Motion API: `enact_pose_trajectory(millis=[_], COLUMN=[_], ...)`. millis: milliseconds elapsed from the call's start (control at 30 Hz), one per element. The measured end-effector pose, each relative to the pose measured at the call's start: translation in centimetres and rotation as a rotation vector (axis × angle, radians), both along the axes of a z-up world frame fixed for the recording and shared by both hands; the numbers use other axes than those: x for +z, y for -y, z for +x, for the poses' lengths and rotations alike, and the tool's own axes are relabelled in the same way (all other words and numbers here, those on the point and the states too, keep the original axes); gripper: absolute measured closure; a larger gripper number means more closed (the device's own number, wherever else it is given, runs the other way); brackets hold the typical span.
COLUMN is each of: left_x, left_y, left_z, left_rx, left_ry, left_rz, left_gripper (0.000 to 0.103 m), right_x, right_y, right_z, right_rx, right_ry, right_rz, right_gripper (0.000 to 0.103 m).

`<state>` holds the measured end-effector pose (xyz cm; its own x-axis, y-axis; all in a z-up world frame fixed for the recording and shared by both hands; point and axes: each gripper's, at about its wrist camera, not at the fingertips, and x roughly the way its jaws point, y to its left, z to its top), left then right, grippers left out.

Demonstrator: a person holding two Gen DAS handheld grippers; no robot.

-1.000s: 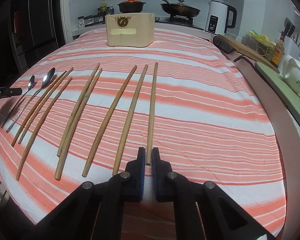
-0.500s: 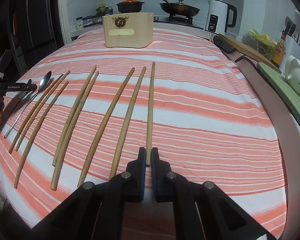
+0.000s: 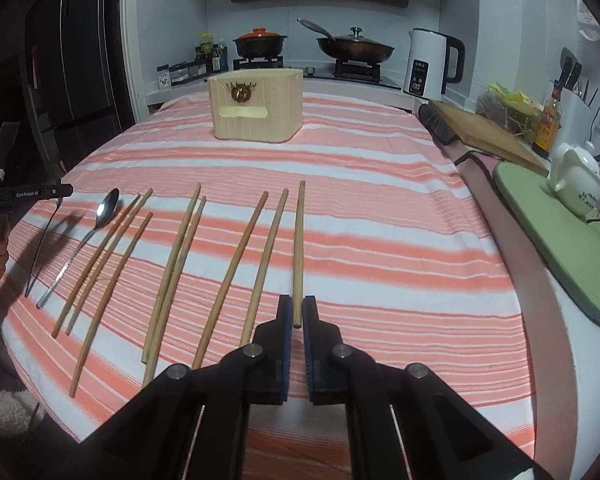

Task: Organize utensils
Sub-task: 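Close the left gripper on the spoon handle and lift it, then carry the spoon into the beige holder box and open the left gripper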

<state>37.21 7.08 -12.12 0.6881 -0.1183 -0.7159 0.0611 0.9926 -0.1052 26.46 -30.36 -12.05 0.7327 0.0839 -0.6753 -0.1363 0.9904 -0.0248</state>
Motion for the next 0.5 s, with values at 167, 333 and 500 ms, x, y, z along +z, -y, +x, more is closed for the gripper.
enact_pose_trajectory(millis=[167, 333, 500], left_x=[3.4, 5.8, 8.2], left_y=[0.2, 0.4, 1.0], left_z=[-0.9, -1.2, -0.9], left_rx=[-0.03, -0.049, -0.07], left_ry=[0.061, 0.101, 0.142], left_rz=[-0.025, -0.059, -0.062], left_gripper=[0.067, 0.067, 0.067], right_x=[3.9, 6.8, 9.5], right_y=[-0.4, -0.6, -0.9], right_z=[0.1, 1.2, 2.8], right_rx=[0.024, 0.056, 0.072], right_ry=[0.075, 0.122, 0.167], right_rz=[0.0, 0.023, 0.033], right_gripper=[0.098, 0.098, 0.098])
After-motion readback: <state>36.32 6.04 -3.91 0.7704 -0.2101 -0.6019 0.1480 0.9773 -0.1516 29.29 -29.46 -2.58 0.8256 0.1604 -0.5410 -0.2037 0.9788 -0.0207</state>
